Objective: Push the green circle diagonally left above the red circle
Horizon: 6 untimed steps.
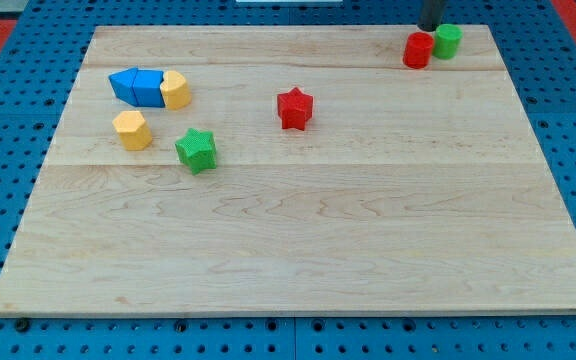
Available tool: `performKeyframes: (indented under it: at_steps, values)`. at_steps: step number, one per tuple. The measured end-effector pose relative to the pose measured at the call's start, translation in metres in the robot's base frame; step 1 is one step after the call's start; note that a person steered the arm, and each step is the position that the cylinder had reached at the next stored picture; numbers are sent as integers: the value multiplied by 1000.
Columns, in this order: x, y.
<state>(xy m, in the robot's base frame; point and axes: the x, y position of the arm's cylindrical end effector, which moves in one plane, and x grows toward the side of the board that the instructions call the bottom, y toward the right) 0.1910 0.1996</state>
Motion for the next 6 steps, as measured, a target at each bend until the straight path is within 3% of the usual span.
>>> performKeyframes:
  at_steps: [1,3,5,6]
  values:
    - [0,5]
    - [0,145]
    - [7,140]
    - [31,127]
